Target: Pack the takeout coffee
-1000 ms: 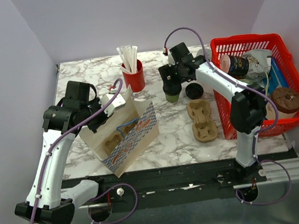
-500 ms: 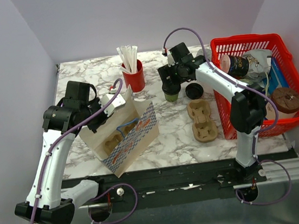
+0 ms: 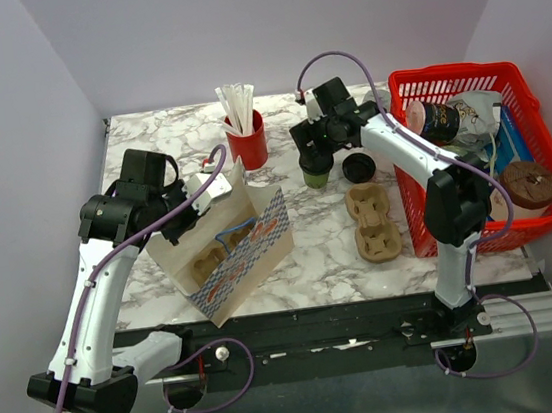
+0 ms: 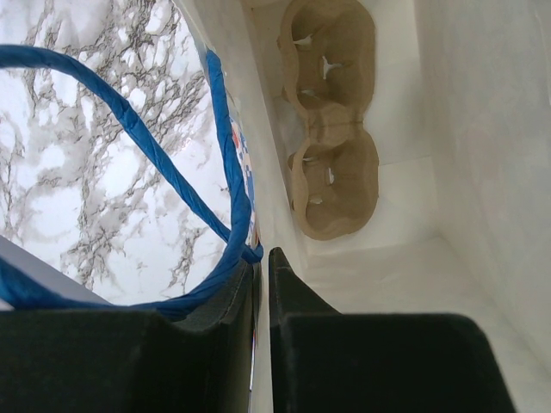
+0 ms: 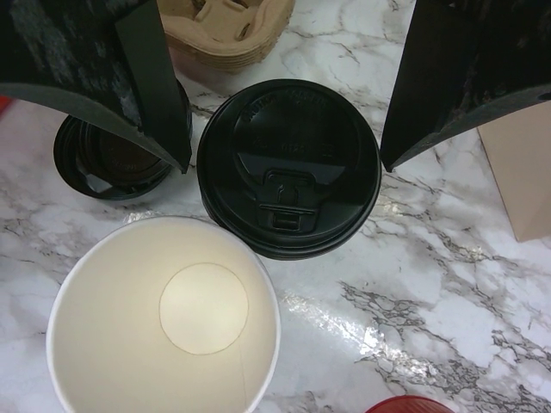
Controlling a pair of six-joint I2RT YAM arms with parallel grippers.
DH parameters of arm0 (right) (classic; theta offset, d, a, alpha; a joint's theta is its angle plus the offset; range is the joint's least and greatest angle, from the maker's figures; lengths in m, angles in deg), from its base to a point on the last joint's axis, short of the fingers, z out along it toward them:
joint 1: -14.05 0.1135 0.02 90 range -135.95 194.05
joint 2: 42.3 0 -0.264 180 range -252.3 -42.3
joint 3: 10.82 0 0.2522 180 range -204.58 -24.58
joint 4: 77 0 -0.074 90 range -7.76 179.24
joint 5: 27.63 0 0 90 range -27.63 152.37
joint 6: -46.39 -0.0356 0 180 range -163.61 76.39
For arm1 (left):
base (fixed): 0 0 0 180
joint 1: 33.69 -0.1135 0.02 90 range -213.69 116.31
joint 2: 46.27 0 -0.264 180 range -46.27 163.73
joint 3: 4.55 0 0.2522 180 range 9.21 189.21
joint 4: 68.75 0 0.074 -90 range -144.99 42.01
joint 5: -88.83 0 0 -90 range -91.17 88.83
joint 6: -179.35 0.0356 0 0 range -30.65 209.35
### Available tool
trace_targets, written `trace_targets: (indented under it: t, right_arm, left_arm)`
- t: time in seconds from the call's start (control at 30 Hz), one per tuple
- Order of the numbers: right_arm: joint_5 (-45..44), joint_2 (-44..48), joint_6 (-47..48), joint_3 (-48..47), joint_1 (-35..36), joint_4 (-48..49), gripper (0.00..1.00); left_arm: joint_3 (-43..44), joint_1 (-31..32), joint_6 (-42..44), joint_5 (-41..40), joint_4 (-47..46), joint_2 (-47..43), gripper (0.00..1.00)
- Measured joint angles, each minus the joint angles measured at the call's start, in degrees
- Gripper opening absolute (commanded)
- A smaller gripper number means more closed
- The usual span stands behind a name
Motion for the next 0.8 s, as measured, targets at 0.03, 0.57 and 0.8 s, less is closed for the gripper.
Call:
trace_targets:
  t: [0.03, 0.57, 0.8]
  right_arm:
    - [0.0, -0.1, 0.3, 0.0, 0.0, 0.0, 1.00]
    - [1.7, -0.4, 2.8, 0.0, 0.0, 0.0, 0.99]
    - [1.6, -0.9, 3.3, 0.0, 0.0, 0.0, 0.96]
  left_arm:
    - [0.0, 0.0, 0.0, 0.0, 0.0, 0.0, 0.19]
    - [0.0, 0.0, -0.2, 0.0, 0.0, 0.0, 0.20]
    - [0.0, 0.0, -0.2, 0.0, 0.0, 0.2, 0.20]
